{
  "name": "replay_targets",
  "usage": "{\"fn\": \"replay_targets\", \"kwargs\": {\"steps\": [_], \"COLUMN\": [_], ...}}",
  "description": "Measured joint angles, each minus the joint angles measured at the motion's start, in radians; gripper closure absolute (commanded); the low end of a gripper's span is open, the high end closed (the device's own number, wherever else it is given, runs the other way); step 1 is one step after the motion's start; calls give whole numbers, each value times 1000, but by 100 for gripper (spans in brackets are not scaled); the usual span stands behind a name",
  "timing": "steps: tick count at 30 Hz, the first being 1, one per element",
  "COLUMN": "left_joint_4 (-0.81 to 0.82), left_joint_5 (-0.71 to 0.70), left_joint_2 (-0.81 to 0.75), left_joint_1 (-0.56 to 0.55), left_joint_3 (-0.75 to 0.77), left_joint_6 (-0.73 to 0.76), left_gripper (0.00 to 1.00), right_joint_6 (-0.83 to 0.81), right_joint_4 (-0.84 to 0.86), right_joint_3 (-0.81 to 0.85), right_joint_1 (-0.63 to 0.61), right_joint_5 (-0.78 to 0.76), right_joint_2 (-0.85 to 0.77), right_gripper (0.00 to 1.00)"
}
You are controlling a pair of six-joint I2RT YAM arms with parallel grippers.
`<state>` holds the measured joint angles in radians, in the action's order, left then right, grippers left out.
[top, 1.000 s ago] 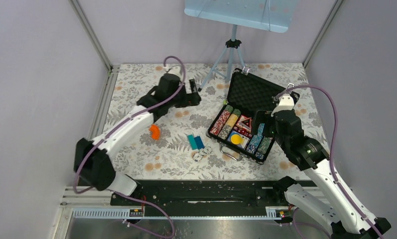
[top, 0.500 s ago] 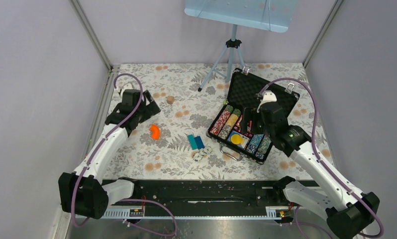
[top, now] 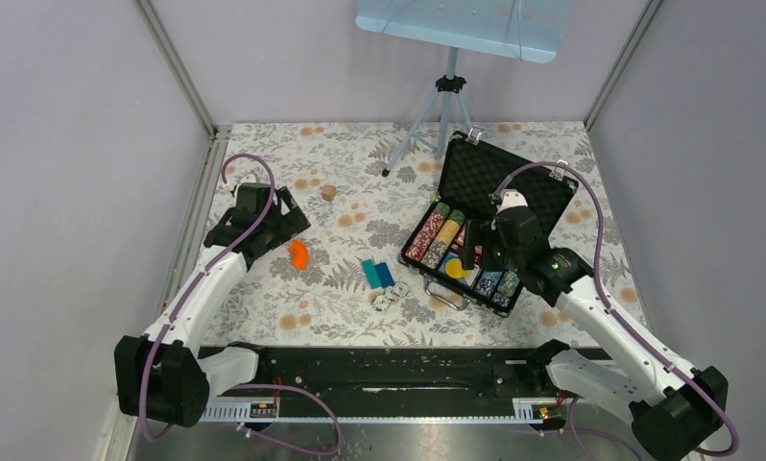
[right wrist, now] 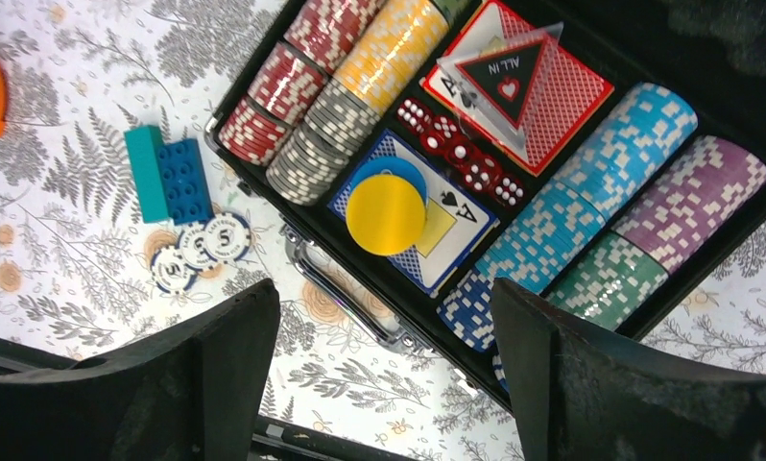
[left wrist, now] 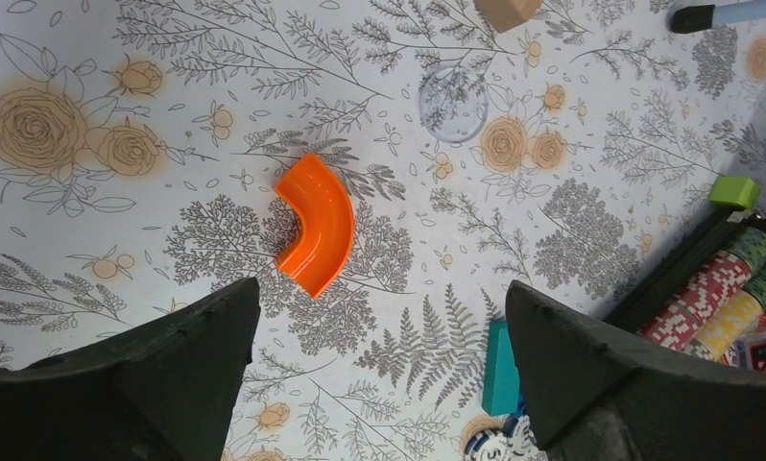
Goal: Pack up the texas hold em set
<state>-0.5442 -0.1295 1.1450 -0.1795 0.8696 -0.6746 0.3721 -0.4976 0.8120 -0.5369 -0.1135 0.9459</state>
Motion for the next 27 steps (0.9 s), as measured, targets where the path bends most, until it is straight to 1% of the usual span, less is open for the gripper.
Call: {"fn": "replay_targets", "kwargs": {"steps": [7,10,13,18,22,24,27], "left_joint_4": [31,47,56,53,67,76,77], "left_joint_5": [69,120,155,157,157,157,158], "left_joint_2": [-53,-64,-83,-116,-152,-164,-179], "left_joint_1": [3,2,-14,-98,-154,-167,-174], "left_joint_3": [-29,-35,-68,-127,-169,-192,-225], "left_joint_6": [7,13,19,19,-3,-11,-18], "left_gripper": [16,20,22,22,24,25,27], "right_joint_6": [19,26,46,99,127,143,171], "right_joint_4": [-10,-4,4,43,61,80,116], "right_joint_3": [-19,-19,-18,-13,34,63,93], "right_joint_1": [-6,-63,-140,-235,-317,-349,-366], "right_joint_5": [-7,-45,-53,-53,-53,-44,-20], "right_joint_2": [5,36,85,183,290,344,414], "right_gripper": [18,18,21,21,23,25,28]}}
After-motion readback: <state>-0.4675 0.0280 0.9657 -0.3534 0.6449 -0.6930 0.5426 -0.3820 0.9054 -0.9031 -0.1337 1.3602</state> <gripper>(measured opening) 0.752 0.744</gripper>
